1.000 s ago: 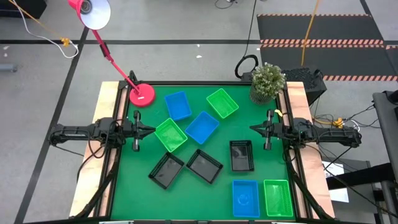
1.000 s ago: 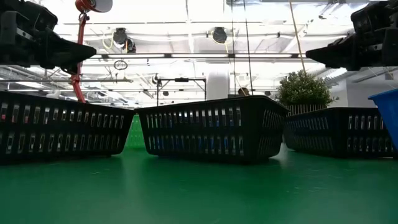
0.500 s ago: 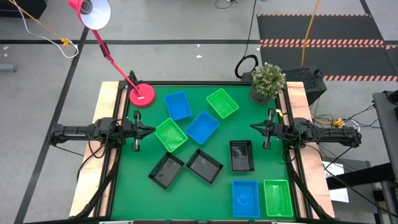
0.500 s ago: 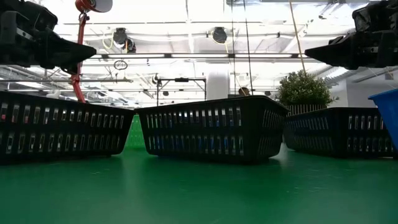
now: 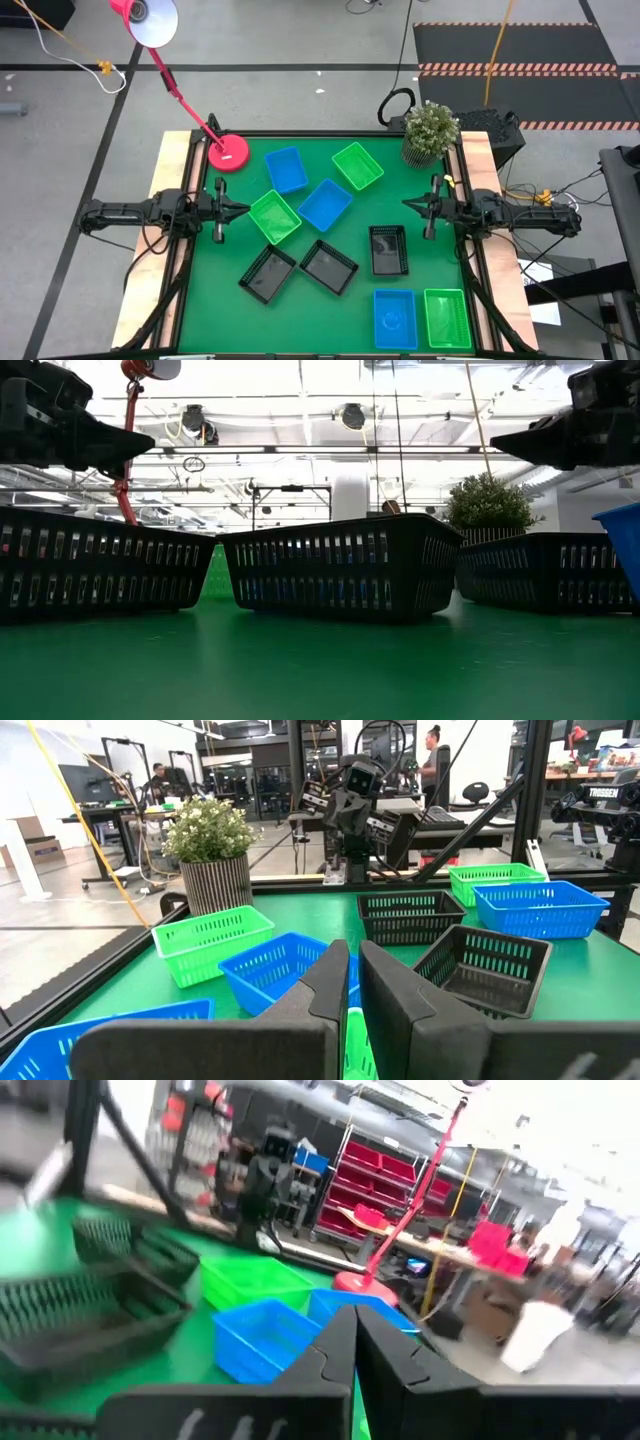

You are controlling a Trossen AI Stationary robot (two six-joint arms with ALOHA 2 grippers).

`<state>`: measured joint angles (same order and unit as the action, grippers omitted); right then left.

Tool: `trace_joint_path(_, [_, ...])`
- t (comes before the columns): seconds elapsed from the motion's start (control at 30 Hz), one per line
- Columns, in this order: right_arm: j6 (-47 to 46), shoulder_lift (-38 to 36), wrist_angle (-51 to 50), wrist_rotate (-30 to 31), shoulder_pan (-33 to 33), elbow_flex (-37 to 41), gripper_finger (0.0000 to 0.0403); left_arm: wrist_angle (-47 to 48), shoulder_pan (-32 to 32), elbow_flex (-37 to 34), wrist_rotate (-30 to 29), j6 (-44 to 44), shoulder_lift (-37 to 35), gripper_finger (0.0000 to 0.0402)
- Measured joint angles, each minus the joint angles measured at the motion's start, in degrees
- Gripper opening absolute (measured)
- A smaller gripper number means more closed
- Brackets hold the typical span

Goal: Stack baskets by color
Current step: Stack the top green bin on the bottom green bin

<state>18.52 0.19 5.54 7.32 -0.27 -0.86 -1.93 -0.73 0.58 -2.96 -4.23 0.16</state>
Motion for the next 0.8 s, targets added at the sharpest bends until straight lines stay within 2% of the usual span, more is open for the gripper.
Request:
trace_joint_path(0.17, [-20.6, 0.0, 0.5, 0.0, 0.0, 0.0, 0.0, 0.0, 0.0, 0.0, 0.0, 0.0, 0.0, 0.0031])
trace_joint_path(0.3, [-29.5, 0.0, 0.5, 0.1, 0.0, 0.0, 0.0, 0.0, 0.0, 0.0, 0.0, 0.0, 0.0, 0.0031])
trace_joint_path(0.47, [-31.9, 0.0, 2.0, 0.4, -0.1, 0.0, 0.0, 0.0, 0.0, 0.0, 0.0, 0.0, 0.0, 0.0031])
trace_joint_path(0.67, [-31.2, 0.1, -0.7, 0.1, -0.4, 0.0, 0.0, 0.0, 0.0, 0.0, 0.0, 0.0, 0.0, 0.0031])
trace_joint_path(0.8, [-25.6, 0.3, 2.3, 0.0, -0.4, -1.4, 0.0, 0.0, 0.0, 0.0, 0.0, 0.0, 0.0, 0.0031])
